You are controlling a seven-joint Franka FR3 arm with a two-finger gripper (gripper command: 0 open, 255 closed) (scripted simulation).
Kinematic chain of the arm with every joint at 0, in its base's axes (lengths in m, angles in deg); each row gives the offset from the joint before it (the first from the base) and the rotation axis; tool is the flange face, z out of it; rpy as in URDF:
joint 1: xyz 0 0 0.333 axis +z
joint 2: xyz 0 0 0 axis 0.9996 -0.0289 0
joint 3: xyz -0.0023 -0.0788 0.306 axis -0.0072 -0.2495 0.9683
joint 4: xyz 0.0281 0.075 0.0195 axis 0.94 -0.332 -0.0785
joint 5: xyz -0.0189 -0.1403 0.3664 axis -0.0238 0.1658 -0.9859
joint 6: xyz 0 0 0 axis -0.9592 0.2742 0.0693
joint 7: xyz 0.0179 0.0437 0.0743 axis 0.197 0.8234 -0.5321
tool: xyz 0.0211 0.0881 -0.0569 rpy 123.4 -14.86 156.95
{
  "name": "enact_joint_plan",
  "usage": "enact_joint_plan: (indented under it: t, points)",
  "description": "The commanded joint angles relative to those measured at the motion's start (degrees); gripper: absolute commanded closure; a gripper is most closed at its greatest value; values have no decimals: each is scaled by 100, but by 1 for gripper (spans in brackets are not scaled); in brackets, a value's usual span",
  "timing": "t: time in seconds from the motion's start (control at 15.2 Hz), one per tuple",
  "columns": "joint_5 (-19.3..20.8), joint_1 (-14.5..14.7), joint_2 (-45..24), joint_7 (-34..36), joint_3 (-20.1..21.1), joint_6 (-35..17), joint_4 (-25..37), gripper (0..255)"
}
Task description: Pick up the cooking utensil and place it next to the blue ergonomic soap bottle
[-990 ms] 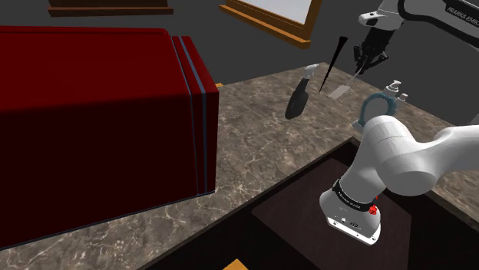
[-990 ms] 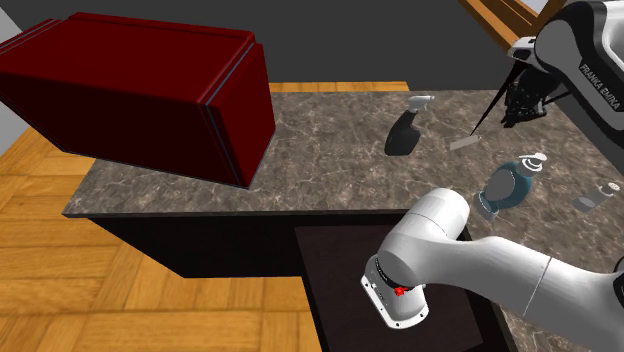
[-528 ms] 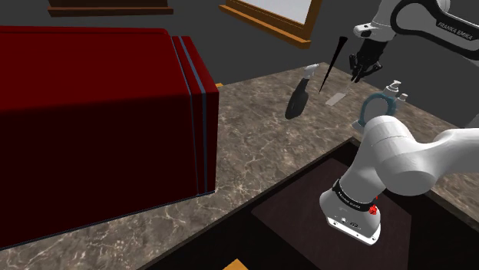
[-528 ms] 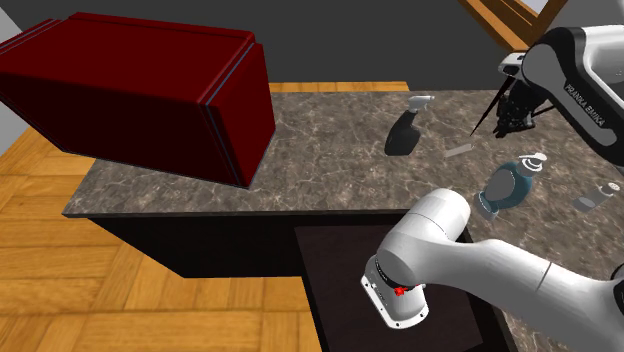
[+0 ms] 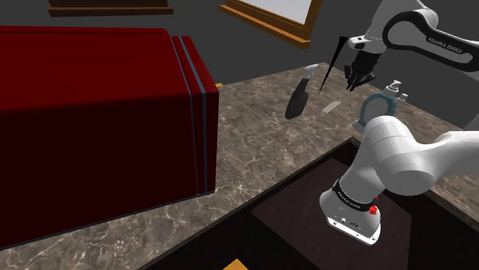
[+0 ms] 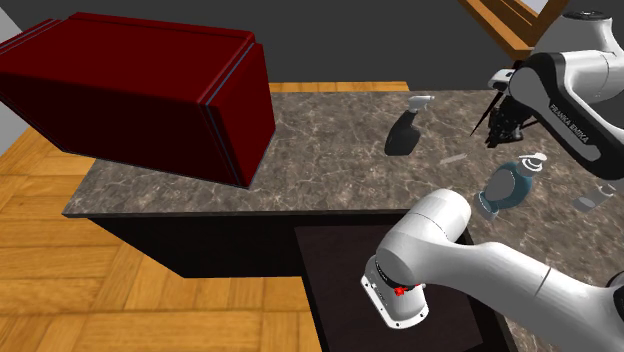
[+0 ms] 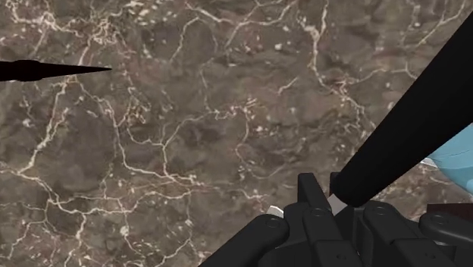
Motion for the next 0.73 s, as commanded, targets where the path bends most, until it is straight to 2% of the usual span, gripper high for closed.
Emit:
enact_joint_plan:
  t: [0.0,0.66]
  points:
    - [95,-26,44,27,-104,-92,-116,255]
    - [627,-131,223,147,-696,-539,-612,255]
